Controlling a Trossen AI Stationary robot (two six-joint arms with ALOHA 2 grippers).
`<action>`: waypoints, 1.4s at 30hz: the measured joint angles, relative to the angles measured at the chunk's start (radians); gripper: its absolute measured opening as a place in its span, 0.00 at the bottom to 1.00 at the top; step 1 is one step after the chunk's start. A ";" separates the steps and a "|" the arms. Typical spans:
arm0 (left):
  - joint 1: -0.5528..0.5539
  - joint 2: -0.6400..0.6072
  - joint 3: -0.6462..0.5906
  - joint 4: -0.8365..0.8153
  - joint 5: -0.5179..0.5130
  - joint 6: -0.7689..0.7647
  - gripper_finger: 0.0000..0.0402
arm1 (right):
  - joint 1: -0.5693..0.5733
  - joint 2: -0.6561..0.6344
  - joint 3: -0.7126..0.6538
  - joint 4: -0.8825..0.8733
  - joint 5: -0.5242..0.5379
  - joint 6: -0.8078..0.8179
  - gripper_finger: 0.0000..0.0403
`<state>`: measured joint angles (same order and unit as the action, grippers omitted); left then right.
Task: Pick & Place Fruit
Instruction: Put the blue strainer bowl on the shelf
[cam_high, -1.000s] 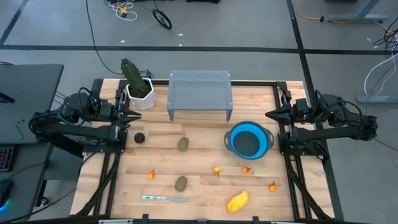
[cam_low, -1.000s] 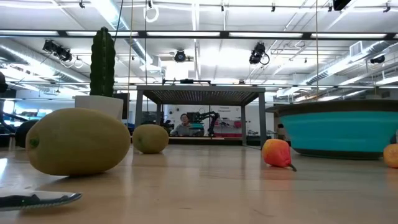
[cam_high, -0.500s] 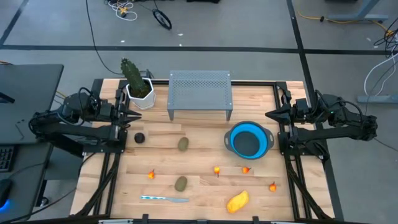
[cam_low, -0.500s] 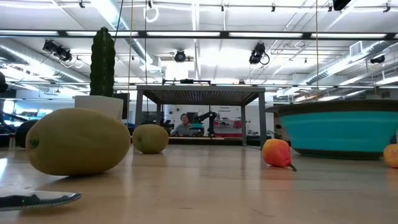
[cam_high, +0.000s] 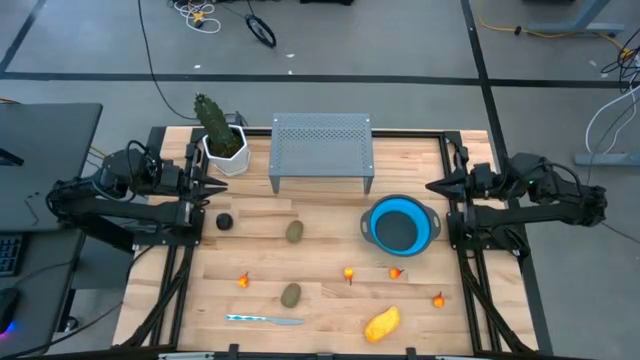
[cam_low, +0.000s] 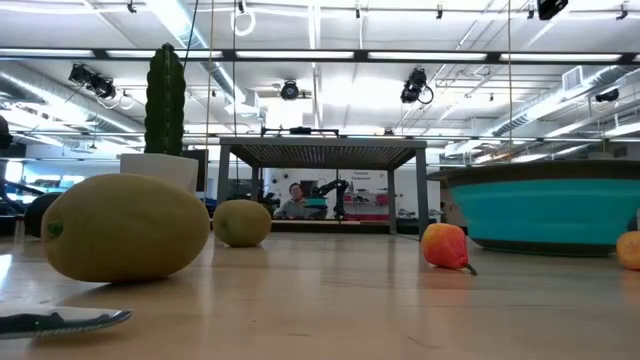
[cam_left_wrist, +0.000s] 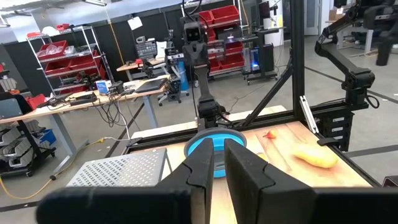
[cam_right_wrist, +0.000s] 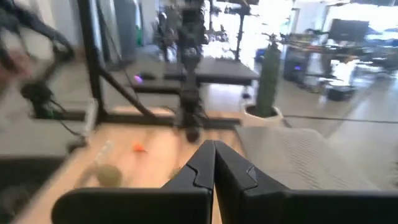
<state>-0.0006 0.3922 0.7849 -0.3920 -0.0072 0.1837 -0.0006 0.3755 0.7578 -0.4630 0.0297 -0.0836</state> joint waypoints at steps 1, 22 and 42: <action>0.000 0.000 0.000 0.000 0.000 0.000 0.11 | 0.000 -0.004 0.000 -0.005 0.023 -0.003 0.02; 0.000 0.000 0.000 0.023 0.000 -0.037 0.11 | 0.000 0.016 0.000 0.018 0.093 0.000 0.02; 0.000 0.168 -0.047 0.156 -0.004 -0.206 0.11 | 0.000 0.038 0.000 0.083 0.090 0.295 0.02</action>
<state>-0.0006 0.5601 0.7382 -0.2358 -0.0113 -0.0221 -0.0002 0.4135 0.7578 -0.3796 0.1196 0.2111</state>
